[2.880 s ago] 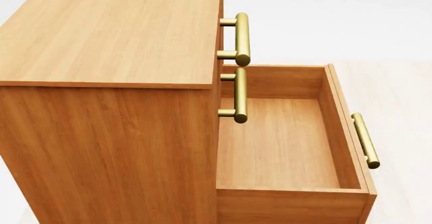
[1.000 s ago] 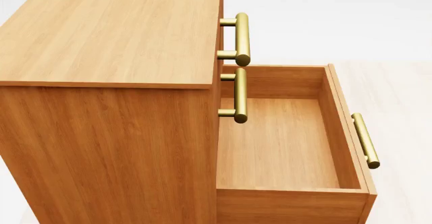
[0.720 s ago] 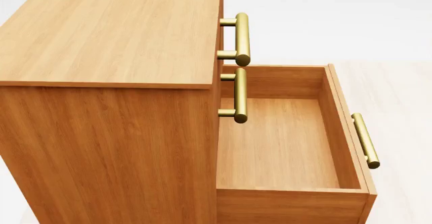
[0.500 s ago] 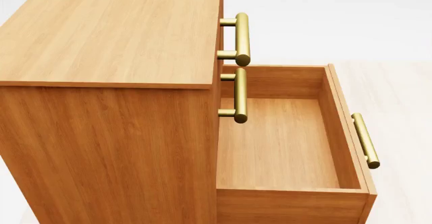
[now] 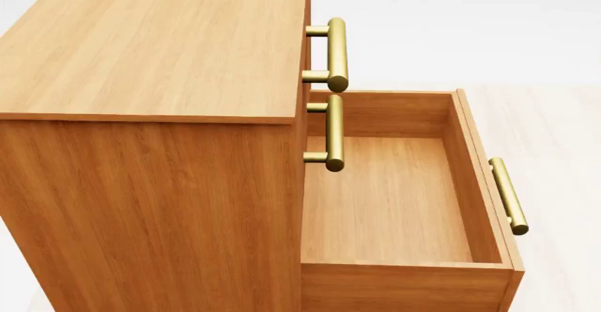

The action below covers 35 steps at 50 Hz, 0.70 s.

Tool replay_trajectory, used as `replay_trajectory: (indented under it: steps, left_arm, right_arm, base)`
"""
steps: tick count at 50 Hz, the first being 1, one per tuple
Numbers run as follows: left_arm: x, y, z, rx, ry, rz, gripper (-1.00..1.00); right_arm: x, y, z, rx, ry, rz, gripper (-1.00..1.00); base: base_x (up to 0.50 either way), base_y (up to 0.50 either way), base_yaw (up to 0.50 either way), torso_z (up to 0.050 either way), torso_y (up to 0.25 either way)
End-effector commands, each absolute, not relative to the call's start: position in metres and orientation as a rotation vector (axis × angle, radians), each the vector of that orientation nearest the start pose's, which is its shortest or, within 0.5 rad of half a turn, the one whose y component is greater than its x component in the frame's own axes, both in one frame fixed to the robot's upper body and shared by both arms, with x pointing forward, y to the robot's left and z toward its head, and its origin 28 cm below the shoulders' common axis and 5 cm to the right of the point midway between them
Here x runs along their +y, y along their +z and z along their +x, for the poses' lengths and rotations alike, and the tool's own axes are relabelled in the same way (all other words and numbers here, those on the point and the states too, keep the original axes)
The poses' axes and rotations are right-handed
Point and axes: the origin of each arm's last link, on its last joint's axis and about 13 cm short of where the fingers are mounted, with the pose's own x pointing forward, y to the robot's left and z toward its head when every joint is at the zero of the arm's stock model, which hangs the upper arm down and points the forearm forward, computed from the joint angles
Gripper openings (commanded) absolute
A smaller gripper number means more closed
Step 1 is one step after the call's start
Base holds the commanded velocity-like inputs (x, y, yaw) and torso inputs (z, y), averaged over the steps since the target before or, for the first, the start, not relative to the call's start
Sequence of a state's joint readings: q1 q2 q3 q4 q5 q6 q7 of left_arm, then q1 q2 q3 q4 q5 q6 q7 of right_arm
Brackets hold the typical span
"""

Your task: Put the bowl in the bottom drawer of the cabinet and close it.

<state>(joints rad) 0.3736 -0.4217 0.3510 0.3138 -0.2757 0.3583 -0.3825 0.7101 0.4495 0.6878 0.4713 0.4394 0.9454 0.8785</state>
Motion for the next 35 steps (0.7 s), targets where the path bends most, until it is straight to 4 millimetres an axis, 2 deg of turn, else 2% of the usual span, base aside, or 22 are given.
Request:
replay_trajectory:
  steps: [1, 9, 10, 25, 26, 30, 35]
  left_arm:
    - [0.213, 0.033, 0.113, -0.140, -0.055, -0.101, 1.00]
    - [0.213, 0.032, 0.113, -0.140, -0.054, -0.101, 1.00]
    - [0.213, 0.032, 0.113, -0.140, -0.054, -0.102, 1.00]
    - [0.213, 0.031, 0.113, -0.141, -0.054, -0.098, 1.00]
    - [0.213, 0.031, 0.113, -0.141, -0.054, -0.097, 1.00]
    - [0.213, 0.031, 0.113, -0.142, -0.054, -0.097, 1.00]
    - [0.213, 0.031, 0.113, -0.141, -0.055, -0.097, 1.00]
  right_arm:
    - [-0.304, 0.108, 0.286, 0.664, -1.246, 0.557, 1.00]
    - [-0.305, 0.108, 0.284, 0.644, -1.250, 0.529, 1.00]
    - [-0.305, 0.108, 0.285, 0.638, -1.245, 0.519, -1.00]
    - [-0.302, 0.122, 0.285, 0.475, -1.137, 0.488, -1.00]
    - [-0.302, 0.126, 0.285, 0.452, -1.131, 0.532, -1.00]
    - [-0.301, 0.132, 0.285, 0.410, -1.102, 0.516, -1.00]
    - [-0.297, 0.149, 0.287, 0.321, -1.056, 0.441, -1.00]
  base:
    - [0.00, 0.00, 0.00, 0.000, 0.000]
    - [0.00, 0.00, 0.00, 0.000, 0.000]
    - [0.00, 0.00, 0.00, 0.000, 0.000]
    - [0.00, 0.00, 0.00, 0.000, 0.000]
    - [0.00, 0.00, 0.00, 0.000, 0.000]
    - [0.00, 0.00, 0.00, 0.000, 0.000]
    - [0.00, 0.00, 0.00, 0.000, 0.000]
